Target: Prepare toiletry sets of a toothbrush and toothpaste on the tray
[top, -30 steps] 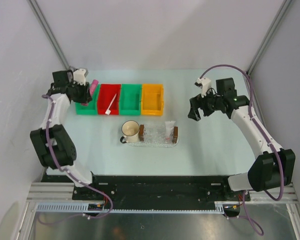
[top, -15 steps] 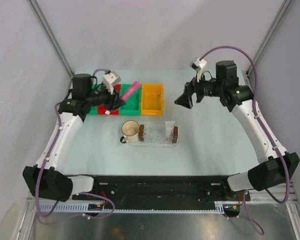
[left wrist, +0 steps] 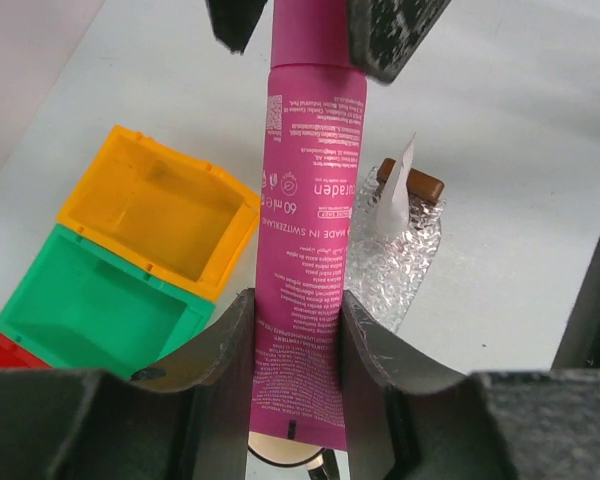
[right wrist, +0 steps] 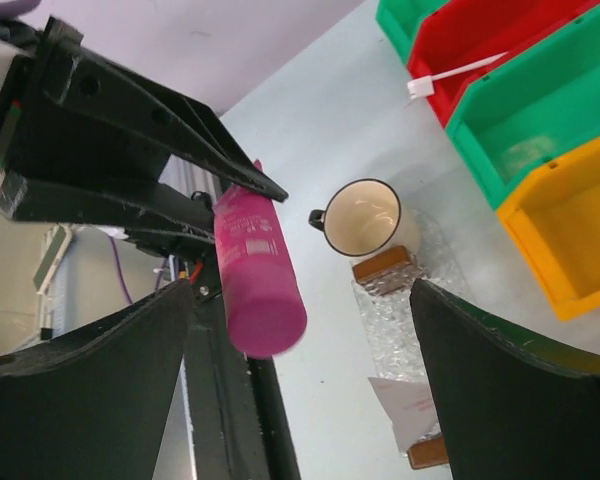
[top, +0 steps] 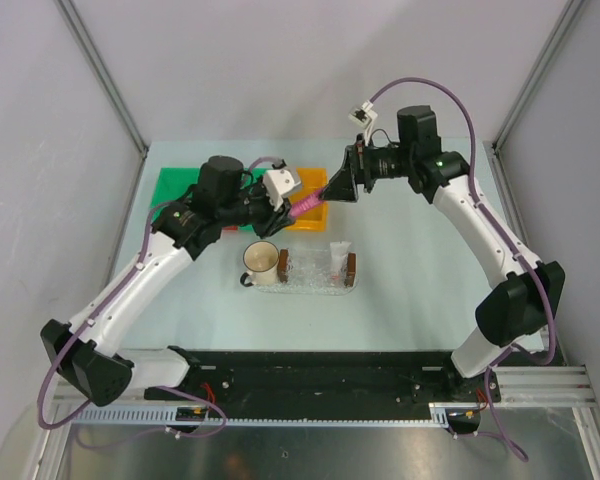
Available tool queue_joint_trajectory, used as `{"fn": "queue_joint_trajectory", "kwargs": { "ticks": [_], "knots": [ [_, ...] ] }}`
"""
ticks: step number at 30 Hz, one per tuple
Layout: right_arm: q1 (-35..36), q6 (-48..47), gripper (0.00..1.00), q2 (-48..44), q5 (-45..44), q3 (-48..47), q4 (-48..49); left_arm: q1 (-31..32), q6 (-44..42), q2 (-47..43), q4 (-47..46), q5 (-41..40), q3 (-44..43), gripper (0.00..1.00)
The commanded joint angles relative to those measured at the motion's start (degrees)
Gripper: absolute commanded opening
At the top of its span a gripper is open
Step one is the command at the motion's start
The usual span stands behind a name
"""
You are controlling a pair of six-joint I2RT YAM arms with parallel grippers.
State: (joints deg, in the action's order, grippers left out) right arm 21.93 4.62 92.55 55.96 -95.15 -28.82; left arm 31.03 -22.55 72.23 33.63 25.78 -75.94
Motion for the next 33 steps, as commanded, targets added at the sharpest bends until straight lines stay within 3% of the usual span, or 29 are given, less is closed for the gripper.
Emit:
{"fn": "queue_joint_trajectory", "kwargs": {
  "ticks": [1, 9, 21, 33],
  "knots": [
    [0.5, 4.5, 0.95, 0.1, 4.6, -0.9, 4.0, 3.6, -3.1, 0.2, -2.5, -9.4, -3.4, 0.00],
    [1.3, 4.5, 0.87, 0.2, 6.9, 1.0, 4.4, 6.2, -3.8, 0.8, -3.6, -14.3, -3.8, 0.00],
    [2.5, 1.8, 0.76, 1.7, 5.7, 1.7, 2.3, 7.1, -3.7, 0.5, -4.0, -14.8, -3.7, 0.00],
    [3.1, 1.4, 0.56, 2.9, 5.9, 1.5, 2.4, 7.7, -3.6, 1.0, -4.3, -14.0, -3.0, 0.00]
  ]
}}
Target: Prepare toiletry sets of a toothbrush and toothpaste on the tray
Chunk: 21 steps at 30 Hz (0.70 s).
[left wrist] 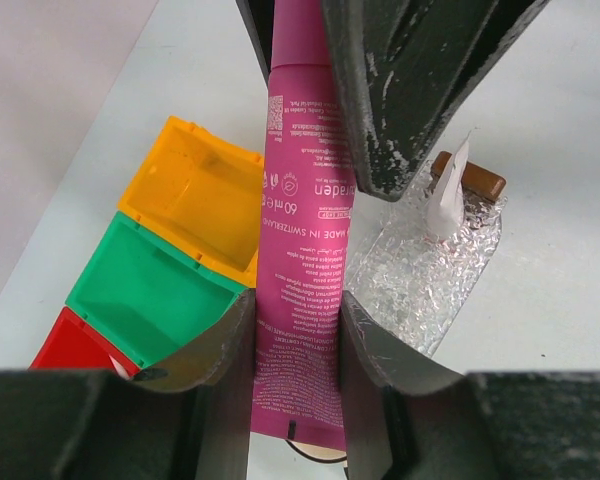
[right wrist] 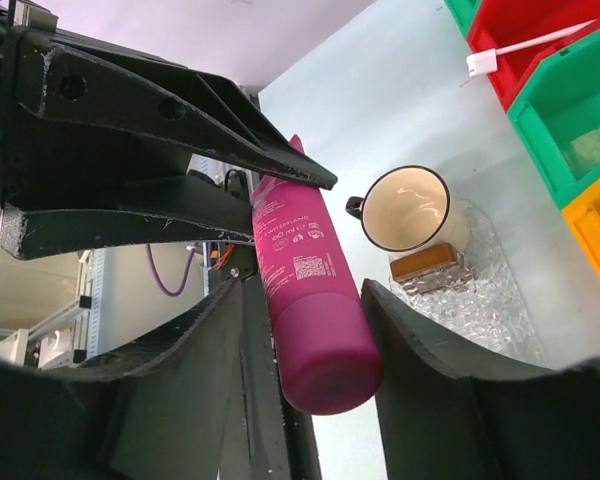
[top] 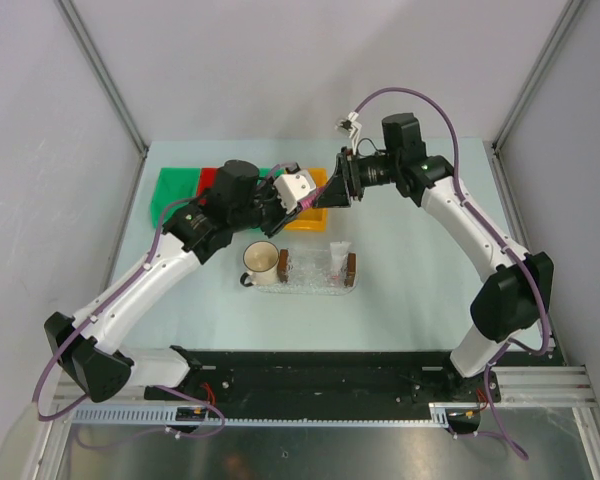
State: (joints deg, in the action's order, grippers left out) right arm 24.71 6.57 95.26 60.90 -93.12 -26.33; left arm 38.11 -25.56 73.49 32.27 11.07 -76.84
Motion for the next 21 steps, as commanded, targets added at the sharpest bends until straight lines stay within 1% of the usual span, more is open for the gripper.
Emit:
{"fn": "queue_joint_trajectory", "kwargs": {
  "ticks": [1, 6, 9, 11, 14, 15, 16, 17, 18, 19, 20, 21],
  "knots": [
    [0.3, -0.4, 0.53, 0.2, 1.1, -0.6, -0.1, 0.7, -0.5, -0.3, -2.9, 0.9, -1.9, 0.00],
    [0.3, -0.4, 0.47, 0.2, 1.3, -0.7, -0.1, 0.9, -0.4, -0.2, -3.0, 1.1, -1.6, 0.00],
    [0.4, -0.6, 0.41, 0.1, 1.5, -0.7, -0.1, 1.1, -0.3, -0.1, -3.0, 1.2, -1.1, 0.00],
    [0.3, -0.8, 0.39, 0.0, 1.5, -0.6, -0.3, 1.2, -0.2, -0.1, -3.0, 1.6, -0.9, 0.00],
    [0.4, -0.9, 0.27, -0.2, 1.8, -0.6, -0.3, 1.4, -0.1, 0.0, -3.0, 1.8, -0.9, 0.00],
    [0.3, -1.0, 0.21, -0.3, 1.7, -0.6, -0.3, 1.4, -0.1, 0.0, -3.1, 1.8, -0.8, 0.00],
    [0.3, -1.0, 0.10, -0.3, 1.5, -0.6, -0.4, 1.4, -0.1, 0.1, -3.0, 1.9, -0.7, 0.02],
    [0.3, -1.1, 0.05, -0.4, 1.5, -0.6, -0.4, 1.5, 0.0, 0.1, -3.0, 1.9, -0.7, 0.05],
    [0.4, -1.1, 0.00, -0.5, 1.2, -0.5, -0.5, 1.5, -0.1, 0.1, -3.0, 1.9, -0.7, 0.12],
    [0.3, -1.3, 0.00, -0.6, 1.1, -0.4, -0.5, 1.6, -0.1, 0.1, -3.0, 1.9, -0.6, 0.17],
    [0.4, -1.3, 0.00, -0.7, 1.1, -0.3, -0.6, 1.6, -0.1, 0.0, -3.0, 1.9, -0.5, 0.30],
    [0.3, -1.2, 0.00, -0.8, 0.9, -0.2, -0.7, 1.6, -0.2, 0.0, -3.0, 1.7, -0.6, 0.35]
  ]
}}
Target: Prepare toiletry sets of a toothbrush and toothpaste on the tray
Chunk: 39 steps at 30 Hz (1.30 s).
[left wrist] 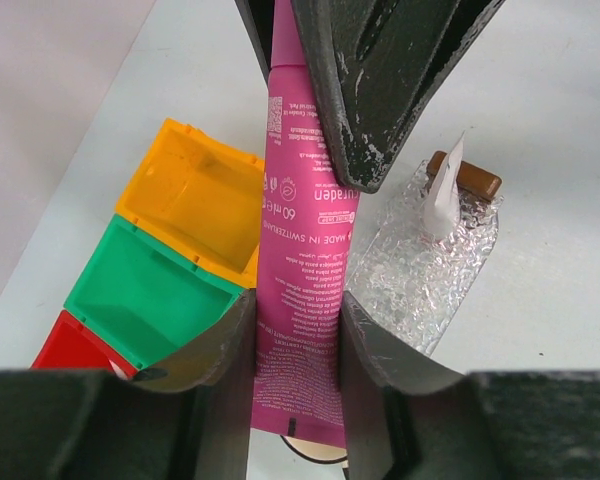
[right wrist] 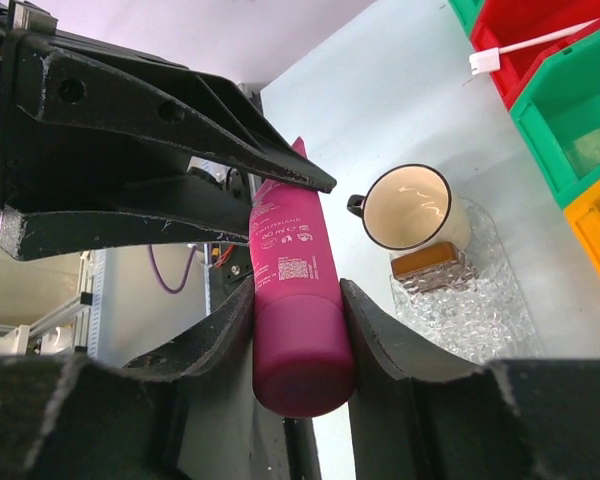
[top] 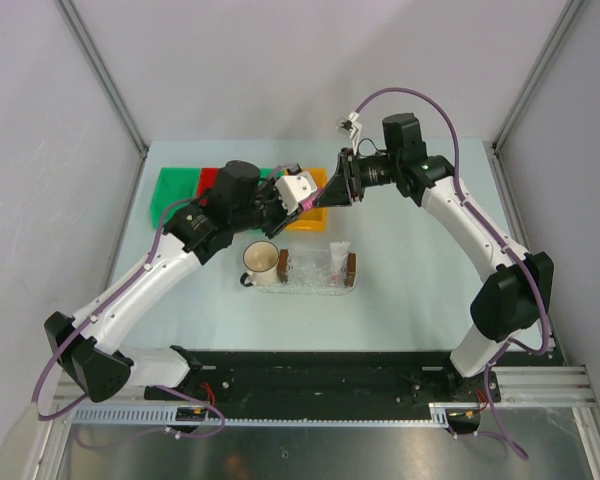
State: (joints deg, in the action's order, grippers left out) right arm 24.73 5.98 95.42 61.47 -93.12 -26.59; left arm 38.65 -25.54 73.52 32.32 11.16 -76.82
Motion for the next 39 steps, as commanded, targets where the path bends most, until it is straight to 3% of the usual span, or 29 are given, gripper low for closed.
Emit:
{"fn": "queue_joint_trajectory", "kwargs": {
  "ticks": [1, 2, 5, 11, 16, 22, 28, 34, 39],
  "knots": [
    [0.3, -0.7, 0.00, -1.1, 0.3, -0.1, -0.4, 1.1, -0.3, -0.1, -3.0, 1.4, -0.7, 0.41],
    [0.2, -0.9, 0.00, -1.2, 0.2, -0.1, -0.4, 1.1, -0.2, -0.2, -3.1, 1.1, -0.9, 0.51],
    [-0.2, -0.6, 0.00, -1.6, -0.2, 0.0, -0.3, 1.1, 0.0, -0.3, -3.3, 0.3, -1.1, 0.66],
    [-1.6, 0.4, 0.00, -2.3, -0.6, 0.1, 0.6, 0.8, 0.8, -0.4, -3.7, -0.7, -1.8, 0.74],
    [-5.0, 2.3, 0.00, -3.0, -1.6, 0.0, 1.6, -3.9, 4.7, -1.6, -4.1, 2.7, -4.5, 0.79],
    [-12.2, 11.2, 0.00, -4.9, 1.6, -0.7, 9.7, -15.7, 15.1, -1.1, -4.6, 17.7, -9.6, 0.82],
    [-14.0, 15.0, 0.00, -7.4, 2.6, -3.6, 16.0, -23.5, 28.6, 1.0, -9.4, 31.1, -11.0, 0.83],
    [-13.7, 19.8, 0.00, -10.2, 2.1, -4.0, 24.4, -24.7, 44.7, 2.7, -19.7, 40.8, -8.4, 0.84],
    [-12.1, 18.1, 0.00, -11.5, 1.5, -4.8, 24.2, -24.7, 54.7, 4.8, -27.9, 45.2, -7.8, 0.84]
  ]
}}
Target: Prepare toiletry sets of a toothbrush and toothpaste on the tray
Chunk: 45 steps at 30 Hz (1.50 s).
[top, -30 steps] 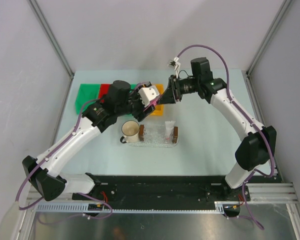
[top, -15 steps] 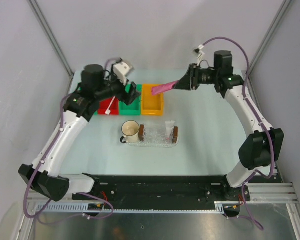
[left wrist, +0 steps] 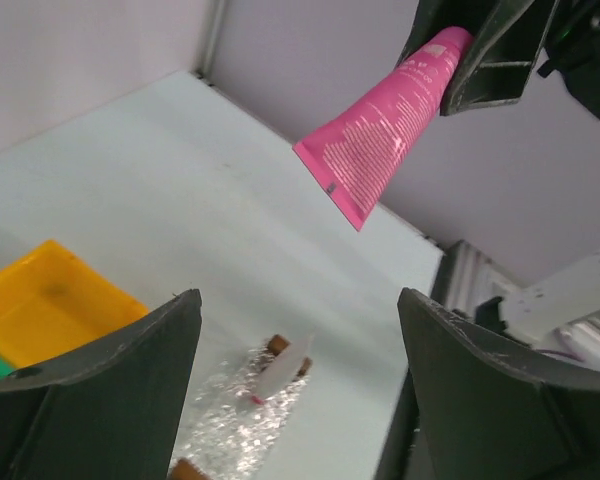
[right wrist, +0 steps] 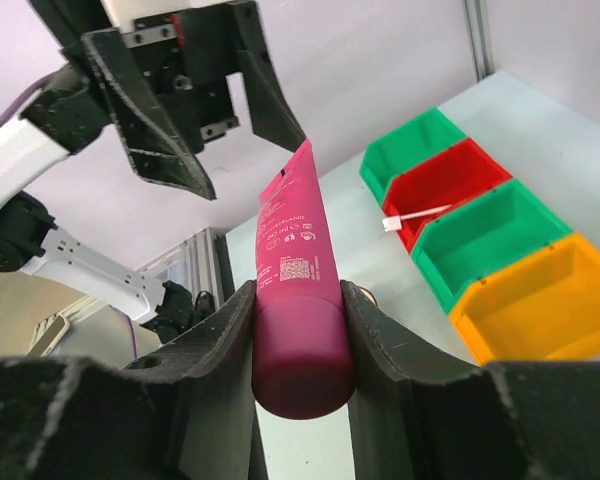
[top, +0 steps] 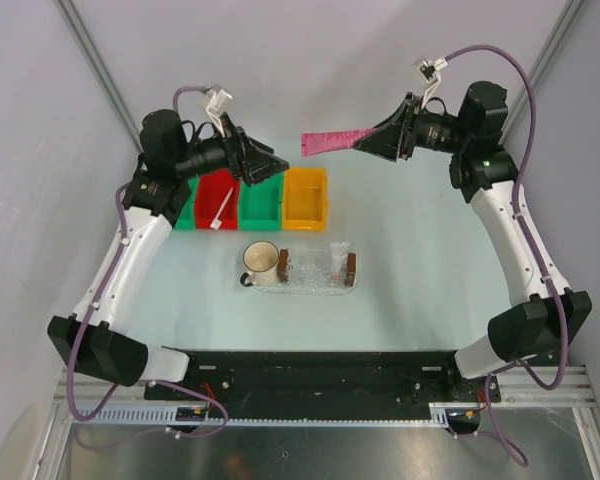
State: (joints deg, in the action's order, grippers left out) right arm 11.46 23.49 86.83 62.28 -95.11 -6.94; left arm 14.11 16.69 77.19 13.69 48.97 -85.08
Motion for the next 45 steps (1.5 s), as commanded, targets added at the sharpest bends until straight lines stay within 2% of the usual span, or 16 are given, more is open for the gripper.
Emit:
{"fn": "queue_joint_trajectory", "kwargs": {
  "ticks": [1, 4, 5, 12, 15, 25, 32, 39, 42, 45],
  "knots": [
    [1.5, 0.1, 0.00, -3.0, 0.4, -2.9, 4.3, -0.1, 15.5, 1.4, -10.5, 8.1, 0.4, 0.84],
    [2.8, -2.1, 0.00, -3.1, -0.3, -3.2, 2.1, -0.1, 24.2, 2.1, -23.0, 11.1, 3.7, 0.85],
    [3.0, -2.7, 0.00, -3.1, -0.7, -3.2, 1.1, -0.1, 25.7, 2.3, -24.4, 12.4, 4.1, 0.85],
    [5.4, -6.3, 0.00, -3.0, -1.8, -3.1, -1.8, 0.4, 28.0, 2.8, -27.0, 13.3, 4.1, 0.85],
    [6.4, -6.7, 0.00, -2.6, -2.2, -3.1, -1.8, 1.2, 28.3, 2.9, -27.2, 13.4, 4.0, 0.81],
    [8.5, -7.8, 0.00, -1.6, -3.1, -3.9, -3.1, 3.3, 28.1, 4.4, -27.2, 12.5, 4.2, 0.59],
    [8.8, -8.3, 0.00, -1.6, -3.4, -4.0, -3.3, 4.4, 28.0, 4.5, -27.1, 12.2, 4.5, 0.54],
    [9.2, -8.9, 0.00, -1.7, -3.7, -3.9, -3.7, 5.0, 28.0, 4.5, -27.1, 12.3, 5.0, 0.42],
    [9.3, -9.1, 0.00, -1.7, -3.8, -3.8, -3.9, 5.0, 28.0, 4.5, -27.2, 12.5, 5.0, 0.32],
    [9.4, -9.7, 0.00, -1.7, -4.2, -3.4, -4.1, 5.1, 28.0, 4.5, -27.2, 12.6, 5.0, 0.15]
  ]
}}
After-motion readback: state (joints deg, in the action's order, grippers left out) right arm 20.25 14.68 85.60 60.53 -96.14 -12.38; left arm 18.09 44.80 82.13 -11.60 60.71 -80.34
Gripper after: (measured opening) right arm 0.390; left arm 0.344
